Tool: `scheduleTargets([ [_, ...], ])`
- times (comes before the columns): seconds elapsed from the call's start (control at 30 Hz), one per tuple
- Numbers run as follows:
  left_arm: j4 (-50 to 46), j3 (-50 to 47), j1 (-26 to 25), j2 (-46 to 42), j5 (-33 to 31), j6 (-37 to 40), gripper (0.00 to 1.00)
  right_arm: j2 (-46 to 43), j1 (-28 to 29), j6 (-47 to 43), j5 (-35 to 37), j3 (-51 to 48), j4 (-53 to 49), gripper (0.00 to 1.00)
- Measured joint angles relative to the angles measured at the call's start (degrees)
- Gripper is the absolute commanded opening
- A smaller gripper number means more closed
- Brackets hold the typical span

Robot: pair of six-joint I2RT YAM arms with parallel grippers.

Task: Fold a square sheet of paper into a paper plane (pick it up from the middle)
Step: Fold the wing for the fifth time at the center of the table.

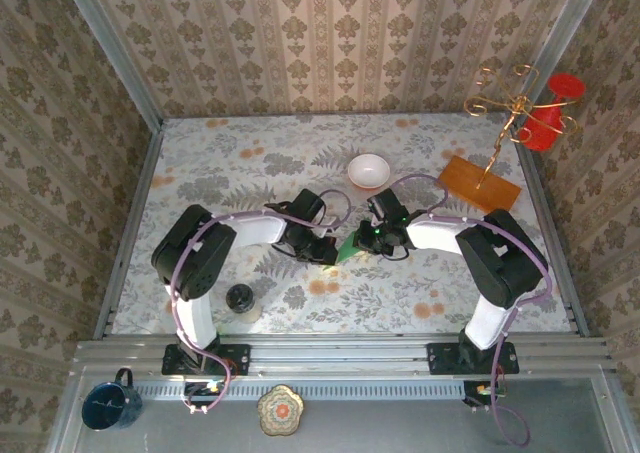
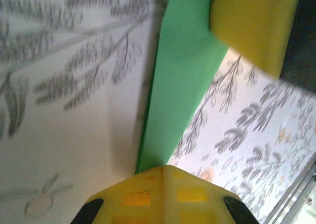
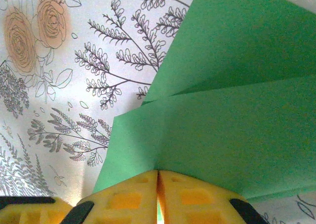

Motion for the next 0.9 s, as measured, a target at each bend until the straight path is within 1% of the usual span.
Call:
scheduleTargets([
  [0.2,-0.7,-3.7,0.0,-2.9,-0.4,0.7,0.05,0.1,0.0,-0.4,-0.1,0.1,-0.1,0.14],
  [0.33,-1.8,-4.5,0.0,-4.0,-1.2,1.5,0.05,0.1,0.0,-0.6,-0.2,0.1,-0.1,0.14],
  [0.47,-6.4,-4.8,0.6,-6.0,-2.6,2.1,0.05,0.0,-0.1,-0.8,-0.4,0.0,0.1,0.13],
  [0.57,-8.9,-4.9,1.6,-9.9,-3.1,2.1,0.06,-0.2,-0.1,-1.2,-1.2,-0.6,1.2,0.13],
  [0.67,-7.1,-4.5,2.2,-14.4,-2.4,0.7,0.07,-0.3,0.1,-1.6,-2.2,-1.0,2.4,0.13],
  [0.73,-4.0,-4.0,2.2,-14.9,-1.3,-0.9,0.06,-0.3,0.7,-1.9,-2.8,-1.3,3.1,0.13],
  [0.9,0.3,-2.3,1.7,-9.1,-0.6,-4.0,0.06,-0.2,2.2,-1.9,-4.7,-1.6,3.8,0.13],
])
